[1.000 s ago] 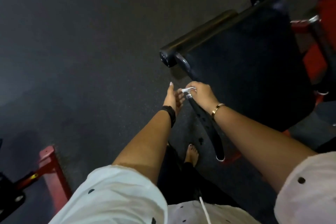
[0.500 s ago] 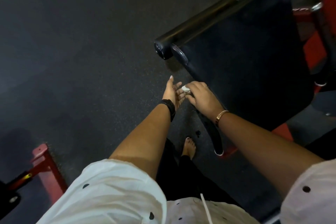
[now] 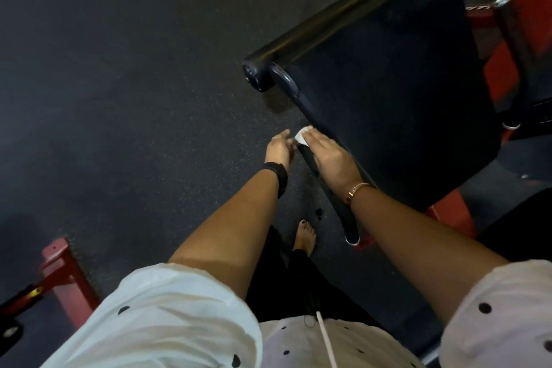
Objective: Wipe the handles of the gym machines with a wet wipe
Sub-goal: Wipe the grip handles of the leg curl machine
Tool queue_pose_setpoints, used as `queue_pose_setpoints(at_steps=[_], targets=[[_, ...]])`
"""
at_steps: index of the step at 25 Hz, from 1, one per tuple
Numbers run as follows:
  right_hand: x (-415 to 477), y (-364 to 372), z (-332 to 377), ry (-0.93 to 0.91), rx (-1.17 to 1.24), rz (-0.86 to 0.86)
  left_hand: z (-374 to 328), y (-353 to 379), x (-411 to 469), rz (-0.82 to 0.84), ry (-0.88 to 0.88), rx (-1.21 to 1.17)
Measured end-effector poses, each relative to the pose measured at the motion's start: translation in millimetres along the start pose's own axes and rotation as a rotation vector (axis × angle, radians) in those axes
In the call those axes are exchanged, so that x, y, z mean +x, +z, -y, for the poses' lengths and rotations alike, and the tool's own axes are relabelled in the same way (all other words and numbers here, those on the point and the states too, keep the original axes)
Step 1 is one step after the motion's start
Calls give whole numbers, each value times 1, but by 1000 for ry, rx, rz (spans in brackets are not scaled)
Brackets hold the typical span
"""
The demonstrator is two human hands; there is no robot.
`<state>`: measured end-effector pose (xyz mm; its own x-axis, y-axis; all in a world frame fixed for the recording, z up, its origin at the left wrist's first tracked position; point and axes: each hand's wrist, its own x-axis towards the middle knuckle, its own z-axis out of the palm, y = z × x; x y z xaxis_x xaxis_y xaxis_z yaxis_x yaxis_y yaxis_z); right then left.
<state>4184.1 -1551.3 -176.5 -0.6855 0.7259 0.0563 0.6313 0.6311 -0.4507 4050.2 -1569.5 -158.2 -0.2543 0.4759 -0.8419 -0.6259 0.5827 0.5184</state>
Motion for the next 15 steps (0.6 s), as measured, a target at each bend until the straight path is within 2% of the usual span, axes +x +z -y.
queue_pose_setpoints(at_steps=[2,5,6,8,10,13,15], targets=[[9,11,6,-36,-51,25,6,-11,-6,15,248,435],[-19,24,0,-227,-187,35,10,-32,-13,83,710,1282],[-37,24,-4,-281,-237,32,9,-37,-13,120,809,1521],[-70,20,-13,-358,-294,47,6,-40,-12,190,897,1890],[-77,11,-13,-297,-279,13,1,-41,-13,187,955,2096],[-39,1,-1,-20,-136,-153,-8,-34,-12,141,1043,2191],[-16,0,8,66,-93,-95,-10,-25,-12,89,1047,2210]])
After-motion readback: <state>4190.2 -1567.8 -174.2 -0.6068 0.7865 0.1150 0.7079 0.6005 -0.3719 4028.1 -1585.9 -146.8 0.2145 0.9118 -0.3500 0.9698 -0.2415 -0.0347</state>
